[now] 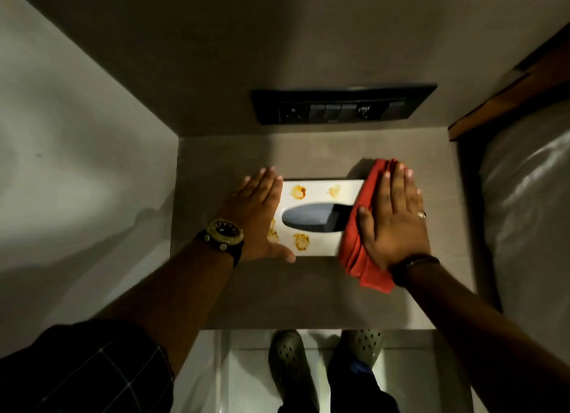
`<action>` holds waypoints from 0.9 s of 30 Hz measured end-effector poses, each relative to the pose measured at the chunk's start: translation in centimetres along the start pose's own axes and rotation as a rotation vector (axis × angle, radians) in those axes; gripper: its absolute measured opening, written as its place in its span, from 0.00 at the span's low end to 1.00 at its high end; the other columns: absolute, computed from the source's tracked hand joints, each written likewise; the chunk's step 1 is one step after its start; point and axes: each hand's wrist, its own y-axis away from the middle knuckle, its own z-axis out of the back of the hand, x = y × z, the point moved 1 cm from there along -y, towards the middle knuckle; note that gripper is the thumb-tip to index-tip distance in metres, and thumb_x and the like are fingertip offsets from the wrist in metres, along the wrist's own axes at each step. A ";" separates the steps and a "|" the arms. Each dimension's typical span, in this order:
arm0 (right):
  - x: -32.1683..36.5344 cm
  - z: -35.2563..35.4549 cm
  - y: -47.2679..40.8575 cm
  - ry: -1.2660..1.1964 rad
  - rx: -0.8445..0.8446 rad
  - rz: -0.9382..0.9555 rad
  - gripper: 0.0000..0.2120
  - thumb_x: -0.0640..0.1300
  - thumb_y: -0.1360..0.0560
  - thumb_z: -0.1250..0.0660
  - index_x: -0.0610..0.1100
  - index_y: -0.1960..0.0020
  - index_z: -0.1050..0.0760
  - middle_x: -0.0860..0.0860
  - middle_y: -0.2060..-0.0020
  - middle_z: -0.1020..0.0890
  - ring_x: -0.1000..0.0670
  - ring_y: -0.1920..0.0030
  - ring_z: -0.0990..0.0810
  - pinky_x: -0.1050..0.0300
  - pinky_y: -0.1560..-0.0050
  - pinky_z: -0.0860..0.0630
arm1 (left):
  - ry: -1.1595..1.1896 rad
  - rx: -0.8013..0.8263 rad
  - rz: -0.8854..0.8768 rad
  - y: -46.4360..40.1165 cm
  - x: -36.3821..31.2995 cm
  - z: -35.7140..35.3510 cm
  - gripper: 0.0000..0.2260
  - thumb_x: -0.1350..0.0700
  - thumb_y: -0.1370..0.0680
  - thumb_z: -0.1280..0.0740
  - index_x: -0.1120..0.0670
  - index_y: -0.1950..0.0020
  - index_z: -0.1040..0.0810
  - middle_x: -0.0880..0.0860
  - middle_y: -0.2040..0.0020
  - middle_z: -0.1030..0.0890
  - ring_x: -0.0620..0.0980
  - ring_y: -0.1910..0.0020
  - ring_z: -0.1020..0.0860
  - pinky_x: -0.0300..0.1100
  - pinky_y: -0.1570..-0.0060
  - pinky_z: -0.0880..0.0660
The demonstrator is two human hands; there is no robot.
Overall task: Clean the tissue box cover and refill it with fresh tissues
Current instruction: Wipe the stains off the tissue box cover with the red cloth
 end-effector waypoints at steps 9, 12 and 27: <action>3.5 -1.2 2.4 0.138 0.065 0.263 0.33 0.56 0.21 0.52 0.36 0.24 0.48 0.38 0.24 0.47 0.40 0.23 0.51 0.41 0.25 0.54 | 0.014 0.034 0.006 0.4 -0.3 0.3 0.63 0.24 0.41 0.35 0.57 0.24 0.65 0.57 0.22 0.64 0.55 0.23 0.62 0.50 0.25 0.61; 0.9 -0.8 2.5 0.110 0.011 0.262 0.33 0.57 0.21 0.52 0.36 0.24 0.46 0.37 0.24 0.45 0.39 0.23 0.49 0.40 0.25 0.51 | 0.011 0.011 0.012 0.3 -0.2 0.0 0.63 0.24 0.41 0.35 0.56 0.24 0.66 0.56 0.23 0.65 0.54 0.23 0.63 0.47 0.29 0.65; 6.2 -1.4 2.0 0.167 0.115 0.404 0.32 0.58 0.21 0.55 0.39 0.23 0.49 0.41 0.23 0.47 0.41 0.23 0.51 0.43 0.24 0.56 | -0.013 0.030 -0.002 0.1 -0.1 0.1 0.63 0.23 0.41 0.36 0.57 0.24 0.66 0.57 0.22 0.64 0.55 0.23 0.62 0.50 0.26 0.61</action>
